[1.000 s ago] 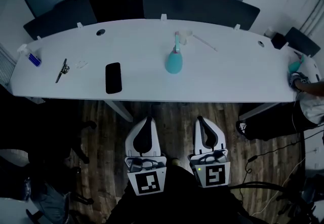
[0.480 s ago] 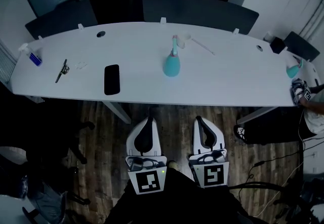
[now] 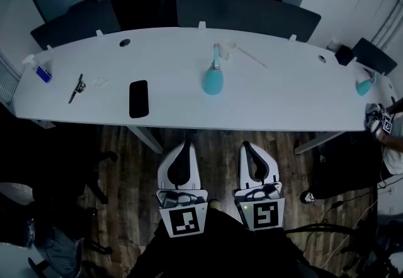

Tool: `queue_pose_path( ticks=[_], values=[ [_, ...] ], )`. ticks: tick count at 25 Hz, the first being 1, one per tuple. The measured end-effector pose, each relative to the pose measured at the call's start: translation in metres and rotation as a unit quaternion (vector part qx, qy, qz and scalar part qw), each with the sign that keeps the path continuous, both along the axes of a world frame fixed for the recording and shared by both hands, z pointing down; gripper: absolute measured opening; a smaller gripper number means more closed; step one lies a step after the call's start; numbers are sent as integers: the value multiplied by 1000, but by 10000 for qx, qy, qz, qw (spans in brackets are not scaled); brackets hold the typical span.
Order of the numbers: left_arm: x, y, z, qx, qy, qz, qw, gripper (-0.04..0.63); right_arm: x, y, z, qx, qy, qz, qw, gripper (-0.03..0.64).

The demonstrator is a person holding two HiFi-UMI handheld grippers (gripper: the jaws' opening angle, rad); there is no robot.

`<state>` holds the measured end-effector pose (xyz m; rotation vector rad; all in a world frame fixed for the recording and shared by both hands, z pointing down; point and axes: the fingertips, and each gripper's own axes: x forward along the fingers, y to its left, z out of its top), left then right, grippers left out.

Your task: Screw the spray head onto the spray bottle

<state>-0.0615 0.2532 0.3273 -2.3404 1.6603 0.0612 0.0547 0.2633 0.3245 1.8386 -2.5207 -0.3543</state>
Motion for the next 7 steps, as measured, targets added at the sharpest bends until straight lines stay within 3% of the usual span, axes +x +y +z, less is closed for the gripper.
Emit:
queue_pose_path(
  ticks=[7],
  values=[
    [1,-7,1,-63,-19,25,10000,2,-1,-6,-1,-16,57,-7,10000,5]
  ],
)
